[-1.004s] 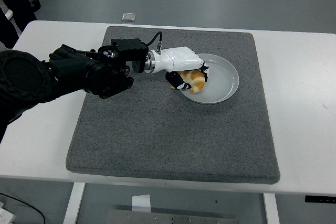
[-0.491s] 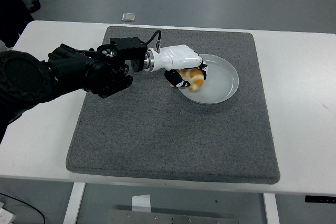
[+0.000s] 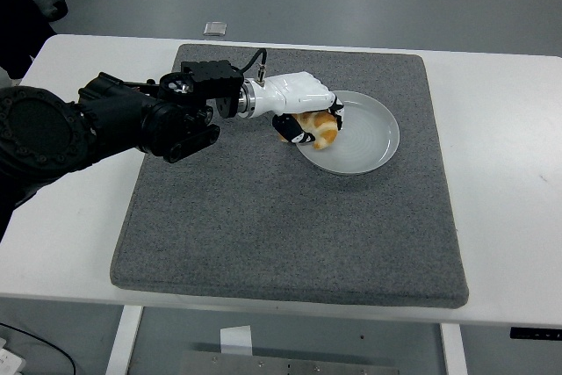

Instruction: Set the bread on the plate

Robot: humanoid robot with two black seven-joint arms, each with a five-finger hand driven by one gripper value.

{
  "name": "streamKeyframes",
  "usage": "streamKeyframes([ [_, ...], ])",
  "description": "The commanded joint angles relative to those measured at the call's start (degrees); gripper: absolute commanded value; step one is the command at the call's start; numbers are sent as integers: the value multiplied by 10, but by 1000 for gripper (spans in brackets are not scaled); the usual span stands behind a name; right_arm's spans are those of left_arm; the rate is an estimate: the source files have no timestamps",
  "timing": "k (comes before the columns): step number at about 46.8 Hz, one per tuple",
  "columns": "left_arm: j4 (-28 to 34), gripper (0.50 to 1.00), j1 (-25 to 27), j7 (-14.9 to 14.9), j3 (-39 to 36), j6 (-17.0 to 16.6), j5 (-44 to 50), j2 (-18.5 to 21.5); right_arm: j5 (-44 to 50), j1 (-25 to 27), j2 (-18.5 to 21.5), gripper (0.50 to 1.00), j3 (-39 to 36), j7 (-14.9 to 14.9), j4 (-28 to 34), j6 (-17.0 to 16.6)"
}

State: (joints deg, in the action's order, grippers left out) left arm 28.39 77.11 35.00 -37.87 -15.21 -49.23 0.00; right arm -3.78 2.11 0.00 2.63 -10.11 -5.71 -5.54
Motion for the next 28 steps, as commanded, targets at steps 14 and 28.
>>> streamKeyframes([
  [14, 2, 623, -1, 0, 0, 0, -1, 0, 0, 0, 0, 932, 1, 0, 0, 0],
  [28, 7, 925, 0, 0, 0, 0, -1, 0, 0, 0, 0, 932, 0, 0, 0, 0],
])
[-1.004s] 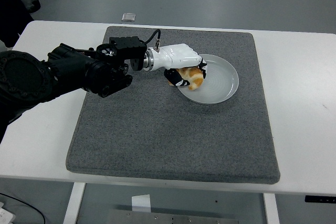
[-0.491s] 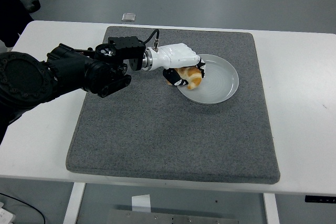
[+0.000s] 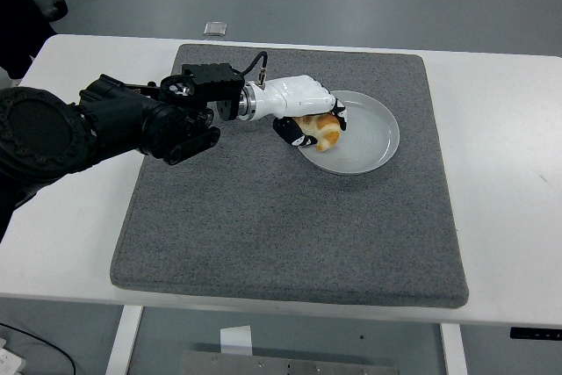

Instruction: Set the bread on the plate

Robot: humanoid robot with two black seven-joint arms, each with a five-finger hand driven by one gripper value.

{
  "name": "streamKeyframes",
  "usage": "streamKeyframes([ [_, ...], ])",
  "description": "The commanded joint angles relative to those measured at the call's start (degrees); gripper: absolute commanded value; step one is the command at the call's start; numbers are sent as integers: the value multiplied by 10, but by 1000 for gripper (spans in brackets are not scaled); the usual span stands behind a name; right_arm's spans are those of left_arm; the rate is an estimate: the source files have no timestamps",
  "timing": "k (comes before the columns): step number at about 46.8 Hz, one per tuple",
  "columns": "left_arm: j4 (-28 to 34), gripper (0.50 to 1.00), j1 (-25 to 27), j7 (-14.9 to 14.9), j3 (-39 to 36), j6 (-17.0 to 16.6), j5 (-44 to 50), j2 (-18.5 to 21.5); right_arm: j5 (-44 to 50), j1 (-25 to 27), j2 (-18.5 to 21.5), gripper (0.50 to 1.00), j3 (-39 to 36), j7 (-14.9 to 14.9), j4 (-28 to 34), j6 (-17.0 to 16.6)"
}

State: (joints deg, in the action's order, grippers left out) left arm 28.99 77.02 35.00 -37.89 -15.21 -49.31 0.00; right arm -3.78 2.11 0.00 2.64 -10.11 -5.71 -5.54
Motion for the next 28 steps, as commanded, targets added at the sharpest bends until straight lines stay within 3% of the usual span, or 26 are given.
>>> streamKeyframes([
  [1, 1, 945, 1, 0, 0, 0, 0, 0, 0, 0, 0, 932, 0, 0, 0, 0],
  [6, 4, 992, 0, 0, 1, 1, 1, 0, 0, 0, 0, 932, 0, 0, 0, 0],
  [28, 3, 994, 8, 0, 15, 0, 14, 0, 0, 0, 0, 932, 0, 0, 0, 0],
])
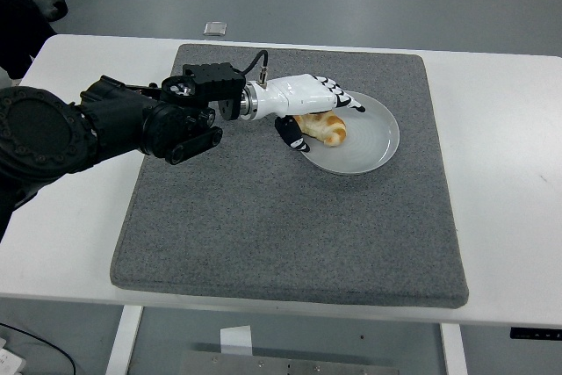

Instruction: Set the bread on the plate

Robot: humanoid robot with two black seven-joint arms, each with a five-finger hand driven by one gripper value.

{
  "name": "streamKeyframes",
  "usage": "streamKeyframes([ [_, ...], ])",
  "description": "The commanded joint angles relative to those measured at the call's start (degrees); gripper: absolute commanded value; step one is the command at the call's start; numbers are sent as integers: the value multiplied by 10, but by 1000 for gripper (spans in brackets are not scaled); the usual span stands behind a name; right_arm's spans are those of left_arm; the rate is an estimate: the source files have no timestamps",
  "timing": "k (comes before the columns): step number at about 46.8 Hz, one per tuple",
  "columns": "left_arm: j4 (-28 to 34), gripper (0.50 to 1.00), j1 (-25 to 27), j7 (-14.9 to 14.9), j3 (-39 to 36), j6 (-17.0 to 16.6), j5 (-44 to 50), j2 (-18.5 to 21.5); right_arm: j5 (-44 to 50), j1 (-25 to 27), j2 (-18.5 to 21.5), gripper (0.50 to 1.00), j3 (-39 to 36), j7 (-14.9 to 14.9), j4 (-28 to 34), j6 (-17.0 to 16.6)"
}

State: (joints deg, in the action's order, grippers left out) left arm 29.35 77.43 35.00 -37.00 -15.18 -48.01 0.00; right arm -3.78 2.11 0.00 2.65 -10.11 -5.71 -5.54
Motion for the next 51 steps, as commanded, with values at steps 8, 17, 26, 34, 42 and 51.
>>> streamKeyframes([
  [8, -1, 994, 18, 0, 53, 0, 1, 0, 0, 0, 0, 932, 0, 0, 0, 0],
  [17, -1, 994, 26, 0, 93, 0, 3, 0, 0, 0, 0, 932, 0, 0, 0, 0],
  [26, -9, 996, 26, 0, 184, 9, 53, 0, 0, 0, 0, 932, 0, 0, 0, 0],
  [34, -13, 1000, 42, 0, 257, 16, 190, 0, 0, 0, 0, 932, 0, 0, 0, 0],
  [42, -13, 1000, 65, -2, 301, 38, 387, 0, 0, 0, 0, 932, 0, 0, 0, 0],
  [51, -13, 1000, 62, -25, 346, 54, 523, 32, 0, 0, 0, 932, 0, 0, 0, 0],
])
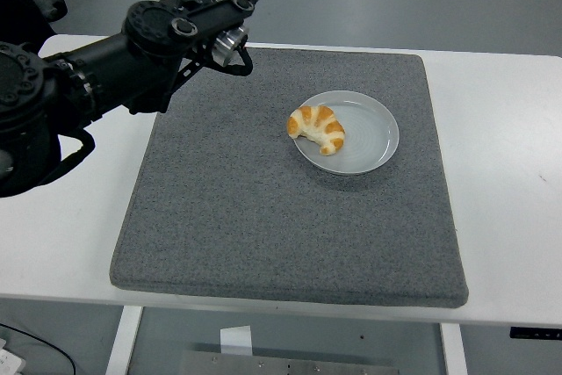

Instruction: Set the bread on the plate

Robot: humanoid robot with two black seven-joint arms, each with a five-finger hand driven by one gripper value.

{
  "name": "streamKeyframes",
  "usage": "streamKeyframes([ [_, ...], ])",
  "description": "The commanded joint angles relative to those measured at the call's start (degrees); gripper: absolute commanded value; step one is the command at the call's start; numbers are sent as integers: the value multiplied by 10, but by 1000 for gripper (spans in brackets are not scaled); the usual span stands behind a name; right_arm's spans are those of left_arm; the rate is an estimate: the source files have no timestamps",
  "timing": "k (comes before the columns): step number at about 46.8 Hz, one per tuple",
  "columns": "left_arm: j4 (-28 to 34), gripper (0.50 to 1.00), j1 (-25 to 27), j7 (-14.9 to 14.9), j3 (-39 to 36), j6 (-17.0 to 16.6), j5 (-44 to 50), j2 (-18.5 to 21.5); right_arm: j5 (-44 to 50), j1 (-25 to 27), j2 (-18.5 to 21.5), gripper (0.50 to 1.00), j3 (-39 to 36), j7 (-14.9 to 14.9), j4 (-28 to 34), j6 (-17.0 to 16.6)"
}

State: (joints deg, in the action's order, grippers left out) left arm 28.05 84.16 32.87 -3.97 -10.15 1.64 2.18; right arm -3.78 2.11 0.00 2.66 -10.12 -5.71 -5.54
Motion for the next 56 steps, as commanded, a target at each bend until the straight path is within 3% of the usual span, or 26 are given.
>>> streamKeyframes([
  [1, 0, 1000, -8, -4, 23, 5, 32, 14, 0, 0, 0, 932, 0, 0, 0, 0],
  [14, -1, 1000, -83, -41, 207, 7, 53, 63, 0, 0, 0, 932, 0, 0, 0, 0],
  [30, -60, 1000, -188, -43, 400, 9, 59, 44, 0, 0, 0, 932, 0, 0, 0, 0],
  [41, -61, 1000, -243, -42, 442, 19, 80, 16, 0, -3, 0, 932, -4, 0, -6, -7],
  [56, -81, 1000, -254, -38, 502, 64, 110, -21, 1, -3, 0, 932, -1, 0, -6, -7],
])
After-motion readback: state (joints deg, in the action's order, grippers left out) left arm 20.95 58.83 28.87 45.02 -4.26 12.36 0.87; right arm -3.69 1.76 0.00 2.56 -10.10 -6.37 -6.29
